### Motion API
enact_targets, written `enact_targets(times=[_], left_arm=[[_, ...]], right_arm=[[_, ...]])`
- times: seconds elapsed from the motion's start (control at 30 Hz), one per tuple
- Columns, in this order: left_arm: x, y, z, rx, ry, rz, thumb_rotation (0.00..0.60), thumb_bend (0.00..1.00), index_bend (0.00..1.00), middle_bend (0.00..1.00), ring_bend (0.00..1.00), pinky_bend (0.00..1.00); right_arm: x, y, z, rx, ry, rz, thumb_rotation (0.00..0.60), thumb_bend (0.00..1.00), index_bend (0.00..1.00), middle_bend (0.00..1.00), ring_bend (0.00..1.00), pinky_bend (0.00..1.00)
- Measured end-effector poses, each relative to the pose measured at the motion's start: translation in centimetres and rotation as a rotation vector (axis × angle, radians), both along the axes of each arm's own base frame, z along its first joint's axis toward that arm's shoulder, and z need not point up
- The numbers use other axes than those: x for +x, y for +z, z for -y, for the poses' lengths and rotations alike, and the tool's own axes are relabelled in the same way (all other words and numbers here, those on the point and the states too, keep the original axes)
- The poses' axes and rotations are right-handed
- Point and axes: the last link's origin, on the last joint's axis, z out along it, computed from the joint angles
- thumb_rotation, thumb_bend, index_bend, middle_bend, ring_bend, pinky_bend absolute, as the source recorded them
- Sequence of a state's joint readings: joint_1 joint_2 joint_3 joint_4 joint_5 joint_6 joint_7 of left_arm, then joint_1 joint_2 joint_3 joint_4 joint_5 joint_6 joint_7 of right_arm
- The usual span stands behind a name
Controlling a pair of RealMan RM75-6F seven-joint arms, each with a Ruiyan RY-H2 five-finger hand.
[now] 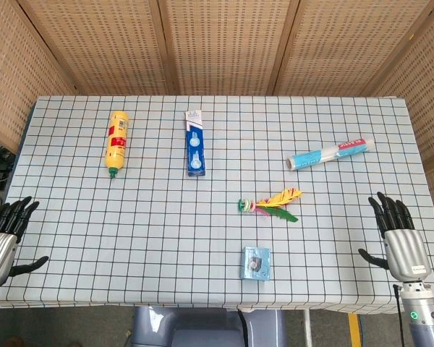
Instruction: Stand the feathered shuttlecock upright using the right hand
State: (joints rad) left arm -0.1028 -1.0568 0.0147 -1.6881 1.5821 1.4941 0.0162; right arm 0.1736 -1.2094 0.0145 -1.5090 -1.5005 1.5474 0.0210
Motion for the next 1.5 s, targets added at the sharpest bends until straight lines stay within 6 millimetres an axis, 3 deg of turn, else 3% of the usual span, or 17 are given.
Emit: enact_targets(times=[0.37,0.43,0.67,0.83,1.0,1.2,1.5], left_arm=[[-0.3,-0.3,-0.2,-0.005,0.011,-0.007,0.6,0.0,0.0,0.0,0.0,0.0],[-0.3,-0.4,-0.5,-0.007,0.015,-0.008,0.6,0.0,0.0,0.0,0.0,0.0],[-0.5,-0.9,-1.6,-0.008,0.039,-0.024,0.6,0.0,0.0,0.0,0.0,0.0],[-0.8,-1.1,-2.1,0.001,0.068,-0.029,0.6,0.0,0.0,0.0,0.0,0.0],[-1.1,-1.2,-2.4,0.004,0.09,-0.036,0.6,0.0,0.0,0.0,0.0,0.0],[-1.3,-1.3,-2.7,0.002,0.105,-0.043,0.6,0.0,0.0,0.0,0.0,0.0],[-1.5,-1.3,-3.0,-0.001,0.119,-0.037,0.6,0.0,0.0,0.0,0.0,0.0]], right_arm=[[0.3,-0.6,1.4,0.036,0.027,-0.008,0.6,0.0,0.01,0.0,0.0,0.0],[0.6,-0.9,2.4,0.068,0.043,-0.017,0.6,0.06,0.06,0.0,0.0,0.0],[4.0,-3.0,9.4,0.247,0.136,-0.078,0.6,0.34,0.28,0.0,0.0,0.0],[5.8,-5.2,13.7,0.367,0.143,-0.151,0.6,0.44,0.36,0.0,0.0,0.0],[7.1,-7.9,17.4,0.448,0.129,-0.219,0.6,0.46,0.36,0.0,0.0,0.0],[7.3,-10.2,19.2,0.482,0.116,-0.287,0.6,0.48,0.37,0.0,0.0,0.0],[6.9,-12.5,20.1,0.523,0.103,-0.404,0.6,0.5,0.37,0.0,0.0,0.0]])
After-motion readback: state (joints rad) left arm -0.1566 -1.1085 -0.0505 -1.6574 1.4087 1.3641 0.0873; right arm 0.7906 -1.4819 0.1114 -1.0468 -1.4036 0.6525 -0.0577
